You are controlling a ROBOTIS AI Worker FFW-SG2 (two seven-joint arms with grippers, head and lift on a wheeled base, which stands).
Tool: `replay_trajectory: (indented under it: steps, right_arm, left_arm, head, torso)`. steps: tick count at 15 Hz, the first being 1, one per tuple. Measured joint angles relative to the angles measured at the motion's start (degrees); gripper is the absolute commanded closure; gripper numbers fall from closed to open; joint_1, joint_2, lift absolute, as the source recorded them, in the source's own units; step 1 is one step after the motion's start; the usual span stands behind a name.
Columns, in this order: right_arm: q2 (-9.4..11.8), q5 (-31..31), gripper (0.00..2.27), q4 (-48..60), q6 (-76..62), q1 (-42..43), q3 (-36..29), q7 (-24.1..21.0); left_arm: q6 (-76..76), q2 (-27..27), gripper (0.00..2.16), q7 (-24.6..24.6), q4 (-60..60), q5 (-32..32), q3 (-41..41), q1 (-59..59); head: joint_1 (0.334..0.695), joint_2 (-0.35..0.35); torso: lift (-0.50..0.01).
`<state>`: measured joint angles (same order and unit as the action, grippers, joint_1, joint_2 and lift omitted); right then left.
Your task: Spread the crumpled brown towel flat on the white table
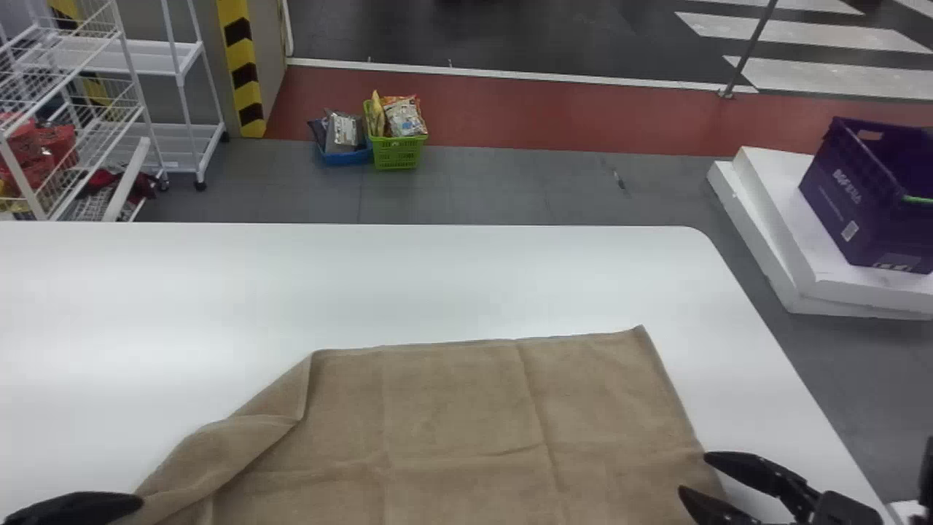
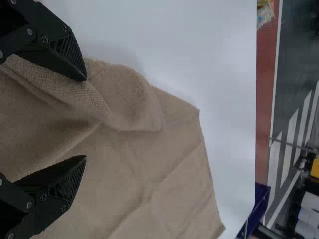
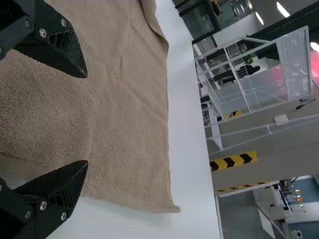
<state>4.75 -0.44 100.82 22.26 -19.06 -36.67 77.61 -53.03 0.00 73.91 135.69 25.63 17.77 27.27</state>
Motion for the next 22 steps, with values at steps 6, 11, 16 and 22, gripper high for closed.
replay_trajectory:
  steps: [6, 11, 16, 22]
  right_arm:
    - [-0.08, 0.04, 0.24, 0.14, 0.02, 0.33, 0.63, 0.0]
    - [0.0, -0.24, 0.24, -0.46, -0.21, 0.11, -0.53, 0.0]
    - [0.0, -0.36, 0.24, -1.37, -0.95, 0.0, -1.2, 0.0]
    - [0.0, -0.72, 0.24, -2.01, -1.74, 0.0, -1.37, 0.0]
  left_arm:
    - [-6.95, 0.0, 0.32, -1.77, 6.29, 8.58, -2.81, 1.0]
    - [-6.77, 0.0, 0.32, -23.37, 3.38, -0.52, -5.55, -0.81]
    - [-5.73, 0.0, 0.31, -29.72, -1.73, 0.08, -8.24, -4.09]
    - [-3.26, 0.0, 0.24, -29.65, -1.23, -0.13, -7.52, -3.35]
  head:
    - [0.695, -0.159]
    - [0.695, -0.131]
    - [0.695, -0.132]
    - [0.695, -0.128]
  torso:
    - [-0.123]
    - [-0.123]
    - [-0.123]
    - [-0.123]
